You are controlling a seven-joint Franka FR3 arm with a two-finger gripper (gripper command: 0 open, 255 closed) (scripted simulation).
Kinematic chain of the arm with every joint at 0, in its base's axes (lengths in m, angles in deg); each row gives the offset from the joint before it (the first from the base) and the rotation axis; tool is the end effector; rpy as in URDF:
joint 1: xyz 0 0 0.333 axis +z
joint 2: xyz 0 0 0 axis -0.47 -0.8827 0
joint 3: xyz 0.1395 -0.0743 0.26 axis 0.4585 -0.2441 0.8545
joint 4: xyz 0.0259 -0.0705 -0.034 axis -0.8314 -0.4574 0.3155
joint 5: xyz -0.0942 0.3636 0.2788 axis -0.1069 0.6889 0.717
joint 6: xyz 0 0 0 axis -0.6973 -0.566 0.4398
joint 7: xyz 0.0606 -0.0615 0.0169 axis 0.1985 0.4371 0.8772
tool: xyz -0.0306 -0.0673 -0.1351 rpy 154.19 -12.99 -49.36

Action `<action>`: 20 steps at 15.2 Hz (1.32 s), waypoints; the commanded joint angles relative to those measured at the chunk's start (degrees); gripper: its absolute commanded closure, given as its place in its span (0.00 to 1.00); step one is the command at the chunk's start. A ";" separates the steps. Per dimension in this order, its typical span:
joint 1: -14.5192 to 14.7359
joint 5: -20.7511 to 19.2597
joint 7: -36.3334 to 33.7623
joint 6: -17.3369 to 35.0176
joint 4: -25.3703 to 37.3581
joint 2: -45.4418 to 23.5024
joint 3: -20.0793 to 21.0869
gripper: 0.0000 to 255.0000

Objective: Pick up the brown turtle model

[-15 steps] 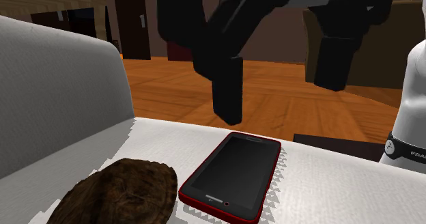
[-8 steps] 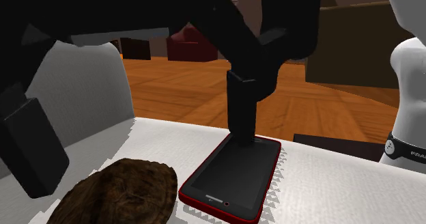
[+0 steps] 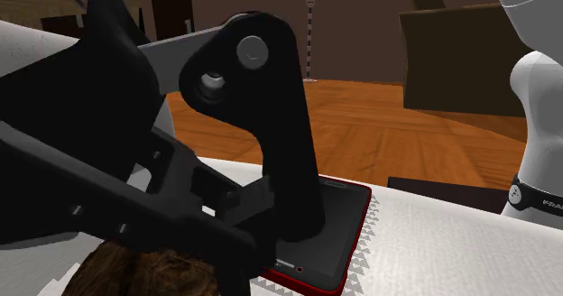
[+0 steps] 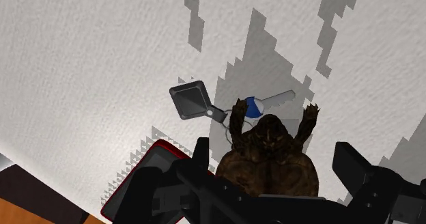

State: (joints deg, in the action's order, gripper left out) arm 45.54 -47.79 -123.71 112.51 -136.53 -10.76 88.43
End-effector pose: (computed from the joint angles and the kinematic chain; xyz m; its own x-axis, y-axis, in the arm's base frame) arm 0.4827 0.5872 0.3628 0.4579 -0.8743 0.1609 -0.8889 -0.4475 0.0979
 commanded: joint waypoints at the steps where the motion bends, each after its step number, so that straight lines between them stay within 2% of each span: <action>1: -0.44 -0.16 -0.47 1.41 -1.53 -0.15 -0.06 0.00; 3: -0.55 -0.23 -0.58 1.79 -1.91 -0.23 -0.09 0.00; 4: -0.64 -0.20 -0.67 1.97 -2.19 -0.16 -0.05 1.00; 13: -0.54 -0.23 -0.57 1.79 -1.90 -0.23 -0.09 1.00; 20: 1.07 0.31 0.75 -3.03 3.23 0.41 0.11 1.00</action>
State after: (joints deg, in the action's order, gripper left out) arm 46.15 -47.49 -123.10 110.31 -134.32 -10.32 88.55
